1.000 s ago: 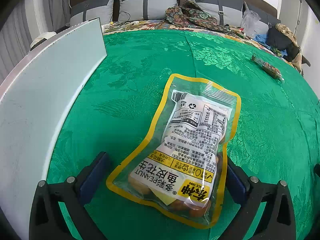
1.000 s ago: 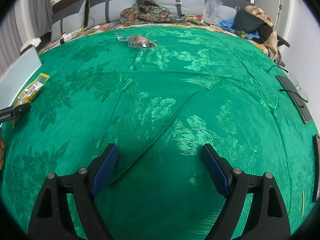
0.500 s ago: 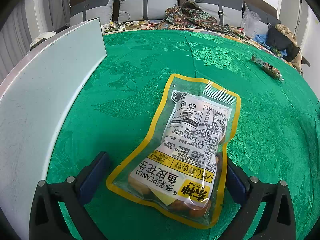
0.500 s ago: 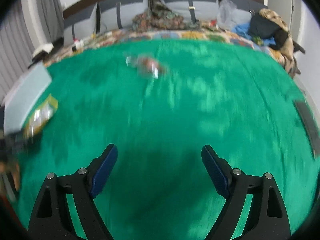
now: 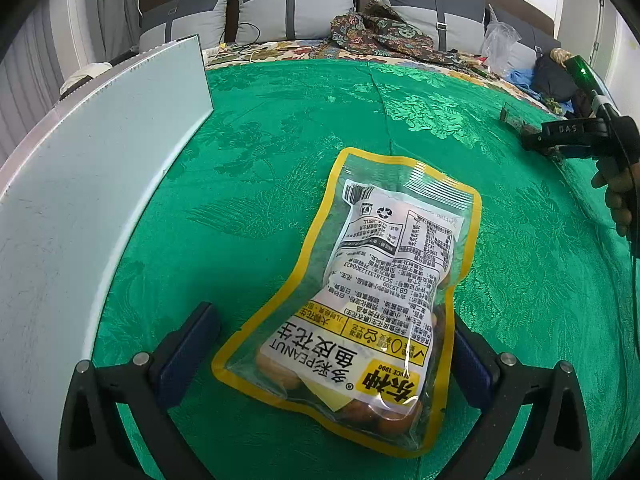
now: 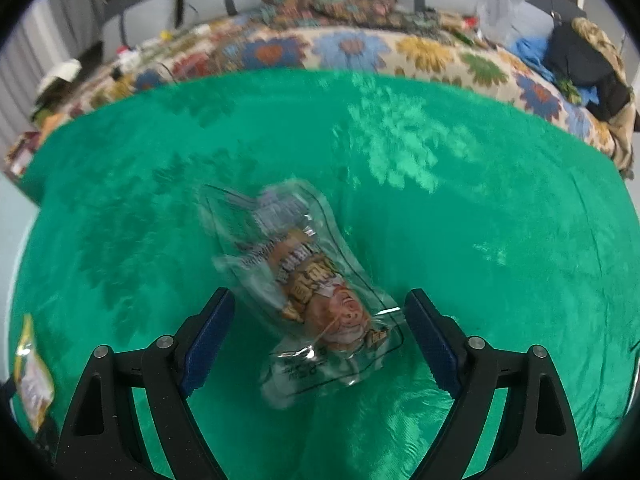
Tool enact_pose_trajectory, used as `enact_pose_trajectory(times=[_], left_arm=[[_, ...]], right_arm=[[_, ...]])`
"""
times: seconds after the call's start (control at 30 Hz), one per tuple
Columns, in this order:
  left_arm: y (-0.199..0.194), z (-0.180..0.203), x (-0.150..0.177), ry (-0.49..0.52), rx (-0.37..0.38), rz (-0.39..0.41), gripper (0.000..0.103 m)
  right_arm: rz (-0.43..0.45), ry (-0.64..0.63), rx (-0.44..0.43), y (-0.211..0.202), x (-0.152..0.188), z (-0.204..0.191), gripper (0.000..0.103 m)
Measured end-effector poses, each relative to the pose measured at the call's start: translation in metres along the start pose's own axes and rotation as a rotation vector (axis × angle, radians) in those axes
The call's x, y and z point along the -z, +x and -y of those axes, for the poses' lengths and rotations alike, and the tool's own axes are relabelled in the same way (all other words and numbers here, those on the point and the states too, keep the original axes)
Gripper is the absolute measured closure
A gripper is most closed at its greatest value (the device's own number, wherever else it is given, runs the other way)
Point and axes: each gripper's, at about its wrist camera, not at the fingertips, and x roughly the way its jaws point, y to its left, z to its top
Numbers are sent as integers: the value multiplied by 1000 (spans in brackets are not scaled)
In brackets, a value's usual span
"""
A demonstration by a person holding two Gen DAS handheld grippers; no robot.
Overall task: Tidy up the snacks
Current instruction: 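Hold the left tool at the peanut pack while the right tool moves to the clear sausage pack, then lower the right tool onto the clear sausage pack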
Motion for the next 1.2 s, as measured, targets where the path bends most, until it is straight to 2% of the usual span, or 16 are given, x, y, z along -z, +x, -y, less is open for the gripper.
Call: enact_pose_trajectory(times=[0.07, 0.1, 0.3, 0.33, 0.47, 0.6, 0.67, 0.73, 0.83, 0.93, 1.0, 1.03, 1.13, 1.2], left_arm=[[-1, -1, 0, 0, 0, 0, 0], [0, 0, 0, 0, 0, 0, 0], [0, -1, 0, 0, 0, 0, 0], [-1, -1, 0, 0, 0, 0, 0], [-1, -1, 0, 1, 0, 0, 0], [-1, -1, 0, 1, 0, 0, 0], [-1, -1, 0, 1, 0, 0, 0], [-1, -1, 0, 1, 0, 0, 0], [-1, -1, 0, 1, 0, 0, 0], [-1, -1, 0, 1, 0, 0, 0], [-1, -1, 0, 1, 0, 0, 0], [-1, -1, 0, 1, 0, 0, 0], [-1, -1, 0, 1, 0, 0, 0], [-1, -1, 0, 1, 0, 0, 0]], right_arm=[[18, -14, 27, -2, 2, -4, 24], [34, -13, 24, -6, 3, -5, 41], [12, -9, -34, -17, 13, -7, 45], [15, 4, -52, -22, 18, -6, 49], [1, 8, -142, -40, 46, -16, 50], [-16, -44, -171, -58, 88, -34, 50], [-29, -6, -230, -69, 112, -37, 50], [-45, 69, -328, -79, 134, -37, 50], [-80, 237, -533, -87, 173, -29, 50], [-87, 355, -637, -86, 200, -17, 46], [-37, 380, -627, -93, 210, -6, 41], [-7, 383, -592, -98, 214, -1, 41], [99, 398, -467, -112, 222, 21, 32], [141, 421, -390, -115, 227, 37, 34]])
